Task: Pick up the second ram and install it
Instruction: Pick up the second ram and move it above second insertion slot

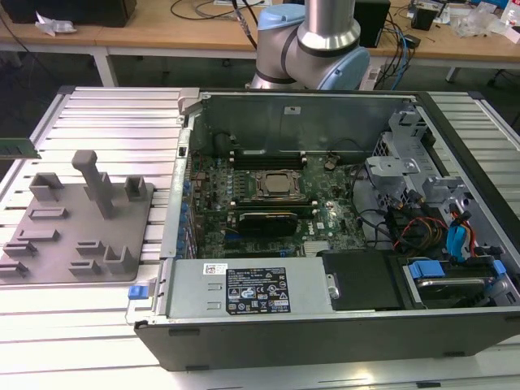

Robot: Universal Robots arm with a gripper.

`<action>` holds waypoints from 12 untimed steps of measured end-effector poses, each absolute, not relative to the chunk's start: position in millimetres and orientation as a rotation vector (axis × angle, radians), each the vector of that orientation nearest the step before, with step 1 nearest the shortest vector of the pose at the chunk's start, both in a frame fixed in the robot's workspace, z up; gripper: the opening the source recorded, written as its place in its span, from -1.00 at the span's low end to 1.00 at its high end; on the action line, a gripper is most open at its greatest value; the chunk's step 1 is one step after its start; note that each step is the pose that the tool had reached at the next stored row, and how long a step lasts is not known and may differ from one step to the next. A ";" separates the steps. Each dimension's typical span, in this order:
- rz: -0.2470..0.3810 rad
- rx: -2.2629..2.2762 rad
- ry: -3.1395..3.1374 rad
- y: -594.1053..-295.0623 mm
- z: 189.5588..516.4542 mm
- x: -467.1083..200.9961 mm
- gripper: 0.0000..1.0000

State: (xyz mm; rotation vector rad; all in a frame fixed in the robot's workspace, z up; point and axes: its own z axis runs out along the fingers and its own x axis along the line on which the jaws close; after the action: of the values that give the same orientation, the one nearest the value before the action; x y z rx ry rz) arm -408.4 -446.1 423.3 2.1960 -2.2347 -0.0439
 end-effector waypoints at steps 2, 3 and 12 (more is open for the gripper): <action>-0.044 2.196 -2.235 -446.1 427.3 -408.4 -0.82; -0.044 2.196 -2.235 -446.1 429.7 -408.4 -0.82; -0.044 2.196 -2.235 -446.1 437.6 -407.0 -0.82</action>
State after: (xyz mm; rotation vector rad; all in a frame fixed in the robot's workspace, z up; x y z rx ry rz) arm -407.0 -446.1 437.6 2.1961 -2.2347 -0.0436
